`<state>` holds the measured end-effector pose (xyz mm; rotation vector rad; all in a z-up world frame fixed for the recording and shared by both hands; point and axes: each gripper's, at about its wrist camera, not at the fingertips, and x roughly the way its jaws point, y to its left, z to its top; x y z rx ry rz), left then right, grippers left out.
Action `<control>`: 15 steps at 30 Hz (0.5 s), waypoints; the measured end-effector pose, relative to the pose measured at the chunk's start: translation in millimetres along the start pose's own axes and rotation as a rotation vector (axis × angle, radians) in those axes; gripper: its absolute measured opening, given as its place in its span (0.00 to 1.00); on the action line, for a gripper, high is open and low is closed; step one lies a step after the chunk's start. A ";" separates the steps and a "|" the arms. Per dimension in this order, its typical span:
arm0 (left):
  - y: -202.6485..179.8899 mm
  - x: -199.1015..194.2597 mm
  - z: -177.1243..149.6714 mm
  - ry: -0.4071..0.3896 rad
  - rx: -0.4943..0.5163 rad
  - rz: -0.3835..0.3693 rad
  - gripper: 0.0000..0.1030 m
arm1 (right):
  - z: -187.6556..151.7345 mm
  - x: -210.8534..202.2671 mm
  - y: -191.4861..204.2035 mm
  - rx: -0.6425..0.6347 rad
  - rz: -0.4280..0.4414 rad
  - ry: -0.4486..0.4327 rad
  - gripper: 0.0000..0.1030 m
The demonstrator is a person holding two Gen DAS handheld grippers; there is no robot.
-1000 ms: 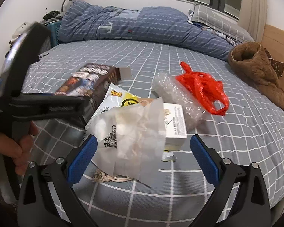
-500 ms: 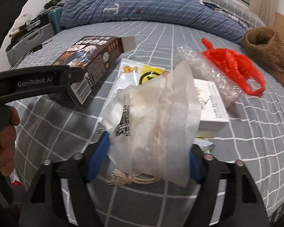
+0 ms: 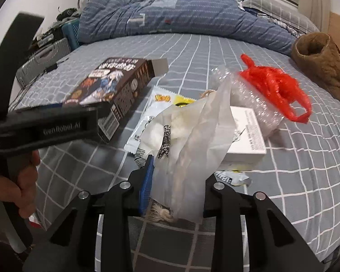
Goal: Collect trash
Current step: 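Lift the cookie box and white bag off the bed with both tools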
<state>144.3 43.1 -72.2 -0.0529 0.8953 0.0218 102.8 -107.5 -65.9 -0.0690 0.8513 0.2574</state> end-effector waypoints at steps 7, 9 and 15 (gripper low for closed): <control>2.9 -16.3 -8.0 -0.022 -0.014 0.000 0.87 | 2.8 -12.4 -7.7 0.027 -0.006 -0.021 0.30; 2.2 -22.2 -11.3 -0.031 -0.019 -0.003 0.87 | 3.5 -16.8 -9.0 0.030 -0.012 -0.029 0.30; 0.2 -40.4 -25.0 -0.054 -0.024 -0.011 0.87 | 2.2 -27.8 -12.1 0.036 -0.029 -0.041 0.30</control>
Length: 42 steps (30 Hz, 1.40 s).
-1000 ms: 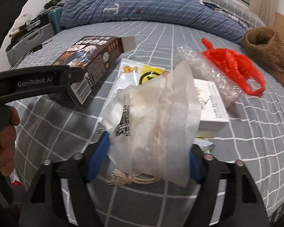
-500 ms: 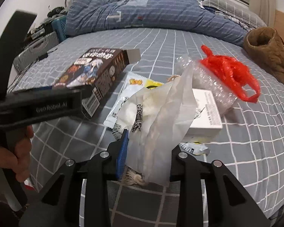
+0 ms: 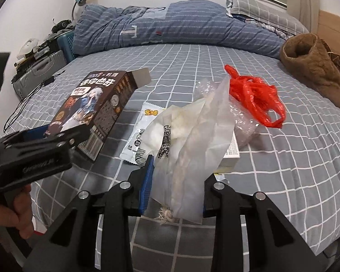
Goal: Collect trash
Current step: 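Lift the cookie box and white bag off the bed with both tools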
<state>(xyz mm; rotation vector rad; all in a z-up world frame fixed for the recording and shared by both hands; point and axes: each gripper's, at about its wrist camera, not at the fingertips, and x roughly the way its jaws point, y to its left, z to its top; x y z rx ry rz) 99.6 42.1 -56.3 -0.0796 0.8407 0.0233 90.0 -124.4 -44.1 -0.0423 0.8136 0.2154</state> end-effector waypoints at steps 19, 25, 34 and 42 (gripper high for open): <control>0.6 -45.3 -43.5 -0.029 0.003 -0.002 0.87 | -22.5 -36.3 -6.4 0.042 -0.043 -0.022 0.30; -1.5 -63.2 -60.1 -0.045 -0.007 -0.002 0.87 | -34.5 -52.3 -3.7 0.045 -0.046 -0.030 0.30; -4.8 -95.6 -84.8 -0.059 -0.010 -0.017 0.87 | -47.4 -80.5 7.7 0.024 -0.050 -0.063 0.30; -9.4 -113.4 -106.8 -0.058 -0.004 -0.022 0.87 | -71.6 -102.2 9.8 0.013 -0.058 -0.052 0.30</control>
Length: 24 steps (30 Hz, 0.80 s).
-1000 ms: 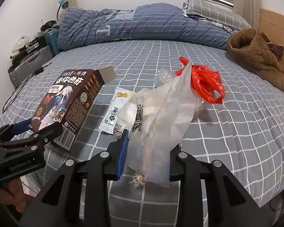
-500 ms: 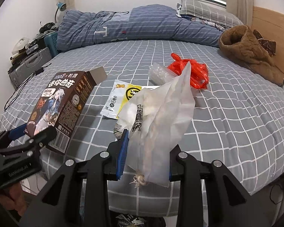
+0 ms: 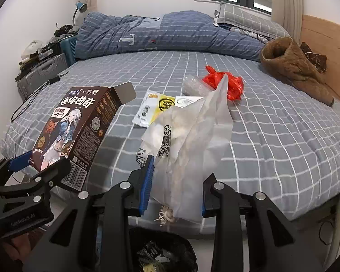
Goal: Collect trash
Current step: 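Lift the cookie box and white bag off the bed with both tools, then carry the cookie box and white bag in both tools over the bin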
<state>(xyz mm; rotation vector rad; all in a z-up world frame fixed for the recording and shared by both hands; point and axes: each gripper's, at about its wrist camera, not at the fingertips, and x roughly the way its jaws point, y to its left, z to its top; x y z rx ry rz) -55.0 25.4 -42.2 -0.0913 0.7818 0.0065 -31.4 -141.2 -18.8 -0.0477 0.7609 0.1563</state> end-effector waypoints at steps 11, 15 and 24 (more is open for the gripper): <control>-7.5 -32.9 -30.5 0.001 0.024 -0.005 0.87 | -30.2 -37.0 -3.5 0.007 -0.010 -0.002 0.30; -9.3 -43.2 -44.5 0.025 0.009 -0.021 0.87 | -41.3 -49.5 -1.8 0.003 -0.010 -0.001 0.30; -9.0 -68.8 -72.4 0.050 0.005 0.002 0.87 | -70.0 -78.3 -6.5 0.030 -0.015 0.010 0.30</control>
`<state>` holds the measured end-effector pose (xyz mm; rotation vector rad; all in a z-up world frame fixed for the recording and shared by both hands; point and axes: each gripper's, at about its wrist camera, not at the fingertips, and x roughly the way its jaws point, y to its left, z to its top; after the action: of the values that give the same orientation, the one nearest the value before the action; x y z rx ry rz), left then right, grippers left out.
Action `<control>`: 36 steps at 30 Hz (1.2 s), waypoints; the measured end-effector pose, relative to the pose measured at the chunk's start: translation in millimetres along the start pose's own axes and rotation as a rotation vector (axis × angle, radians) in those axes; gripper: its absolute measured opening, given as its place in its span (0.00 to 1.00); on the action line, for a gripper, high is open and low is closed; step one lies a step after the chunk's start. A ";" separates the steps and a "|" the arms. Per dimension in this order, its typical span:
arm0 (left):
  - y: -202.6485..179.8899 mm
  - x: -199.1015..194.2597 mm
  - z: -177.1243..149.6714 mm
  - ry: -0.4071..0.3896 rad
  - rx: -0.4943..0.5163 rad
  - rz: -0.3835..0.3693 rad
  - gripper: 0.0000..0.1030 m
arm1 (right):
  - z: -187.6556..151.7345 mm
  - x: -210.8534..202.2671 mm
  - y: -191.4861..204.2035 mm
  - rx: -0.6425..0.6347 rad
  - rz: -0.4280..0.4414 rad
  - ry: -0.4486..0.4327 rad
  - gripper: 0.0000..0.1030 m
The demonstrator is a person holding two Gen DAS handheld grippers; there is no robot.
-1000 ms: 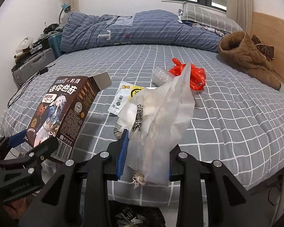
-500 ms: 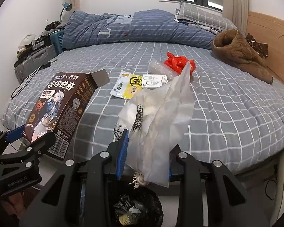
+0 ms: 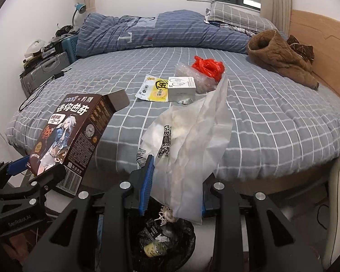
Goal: Collect trash
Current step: 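Carry the cookie box and white bag in both tools over the bin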
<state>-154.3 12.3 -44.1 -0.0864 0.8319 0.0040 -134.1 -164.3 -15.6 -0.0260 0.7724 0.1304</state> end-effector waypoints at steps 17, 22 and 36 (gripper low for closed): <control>-6.8 -39.8 -33.7 0.042 -0.008 0.013 0.87 | -48.2 -34.1 2.6 -0.018 -0.025 0.054 0.30; -10.2 -34.5 -46.4 0.065 0.008 0.016 0.87 | -62.6 -30.5 4.0 -0.027 -0.027 0.086 0.30; -14.9 23.8 -67.3 0.174 0.023 -0.020 0.87 | -76.0 17.3 5.6 -0.016 -0.007 0.206 0.30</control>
<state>-187.4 -8.6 -105.7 -0.0744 1.0045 -0.0322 -175.3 -162.3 -81.9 -0.0584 0.9771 0.1286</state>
